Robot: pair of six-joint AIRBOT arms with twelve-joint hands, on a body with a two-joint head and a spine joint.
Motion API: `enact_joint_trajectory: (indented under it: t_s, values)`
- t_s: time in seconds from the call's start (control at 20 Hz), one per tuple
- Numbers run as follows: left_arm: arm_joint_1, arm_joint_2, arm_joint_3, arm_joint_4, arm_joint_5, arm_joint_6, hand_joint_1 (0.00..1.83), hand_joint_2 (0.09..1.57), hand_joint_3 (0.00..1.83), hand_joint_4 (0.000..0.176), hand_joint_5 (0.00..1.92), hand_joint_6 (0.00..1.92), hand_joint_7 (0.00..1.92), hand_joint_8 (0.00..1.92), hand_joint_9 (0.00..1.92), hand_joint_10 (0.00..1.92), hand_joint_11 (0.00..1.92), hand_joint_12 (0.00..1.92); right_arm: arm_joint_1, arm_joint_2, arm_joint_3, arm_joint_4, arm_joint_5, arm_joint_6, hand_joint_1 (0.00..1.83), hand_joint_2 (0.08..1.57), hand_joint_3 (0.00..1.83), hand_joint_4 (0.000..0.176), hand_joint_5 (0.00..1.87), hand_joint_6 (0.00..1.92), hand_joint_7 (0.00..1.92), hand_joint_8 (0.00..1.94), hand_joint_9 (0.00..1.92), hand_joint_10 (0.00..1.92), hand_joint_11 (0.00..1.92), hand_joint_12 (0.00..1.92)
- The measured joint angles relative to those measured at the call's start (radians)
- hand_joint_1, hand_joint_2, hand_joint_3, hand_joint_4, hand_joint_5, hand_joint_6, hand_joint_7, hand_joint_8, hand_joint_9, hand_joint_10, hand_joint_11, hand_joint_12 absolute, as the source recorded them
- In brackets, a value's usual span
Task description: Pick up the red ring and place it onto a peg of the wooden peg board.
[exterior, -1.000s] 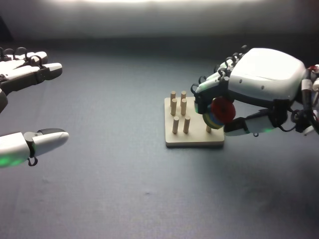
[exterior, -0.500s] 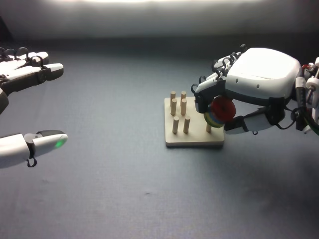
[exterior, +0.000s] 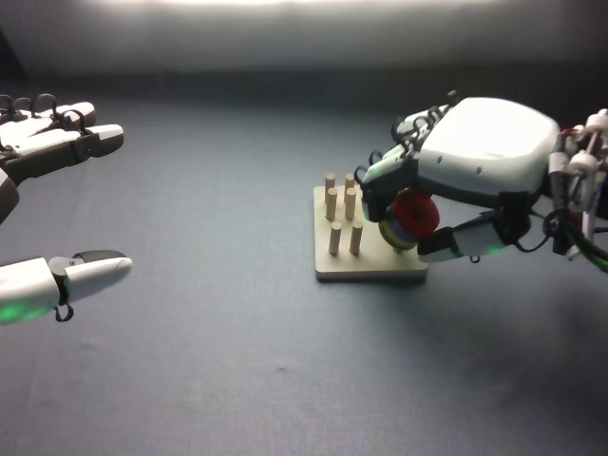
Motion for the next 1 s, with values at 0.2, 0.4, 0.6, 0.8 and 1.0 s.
enact_joint_trajectory:
  t_s: [0.2, 0.4, 0.6, 0.8, 1.0]
  values:
    - [0.0, 0.0, 0.001, -0.005, 0.0, 0.0, 0.74, 1.02, 0.0, 0.0, 0.42, 0.0, 0.23, 0.0, 0.22, 0.0, 0.0, 0.66, 0.0, -0.003, 0.0, 0.0, -0.004, 0.0, 1.35, 1.19, 0.0, 0.0, 0.82, 1.16, 0.81, 1.37, 0.76, 1.47, 0.56, 1.71]
    - [0.0, 0.0, 0.001, -0.003, -0.001, -0.001, 0.77, 1.03, 0.0, 0.0, 0.4, 0.0, 0.22, 0.0, 0.2, 0.0, 0.0, 0.6, 0.0, -0.006, 0.005, 0.001, -0.005, 0.003, 1.24, 1.17, 0.0, 0.0, 0.85, 1.11, 0.9, 1.25, 0.74, 1.28, 0.55, 1.58]
    - [0.0, 0.0, 0.001, -0.005, 0.0, -0.002, 0.75, 1.02, 0.0, 0.0, 0.42, 0.0, 0.24, 0.0, 0.22, 0.0, 0.0, 0.67, 0.0, -0.008, 0.004, -0.007, -0.013, 0.003, 1.01, 1.03, 0.0, 0.019, 0.48, 0.01, 0.45, 0.03, 0.5, 0.34, 0.26, 1.2]
    - [0.0, 0.0, 0.001, -0.005, 0.0, -0.003, 0.74, 1.02, 0.0, 0.0, 0.42, 0.0, 0.24, 0.0, 0.21, 0.0, 0.0, 0.67, 0.0, -0.009, -0.001, -0.003, -0.002, 0.003, 1.03, 0.97, 0.0, 0.072, 0.32, 0.0, 0.37, 0.0, 0.48, 0.1, 0.16, 1.11]
    - [0.0, 0.0, 0.0, -0.005, -0.003, -0.004, 0.72, 1.01, 0.0, 0.0, 0.42, 0.0, 0.26, 0.0, 0.22, 0.0, 0.0, 0.67, 0.0, 0.005, -0.031, 0.04, 0.056, 0.006, 0.86, 0.93, 0.0, 0.052, 0.25, 0.0, 0.35, 0.0, 0.38, 0.01, 0.02, 1.06]
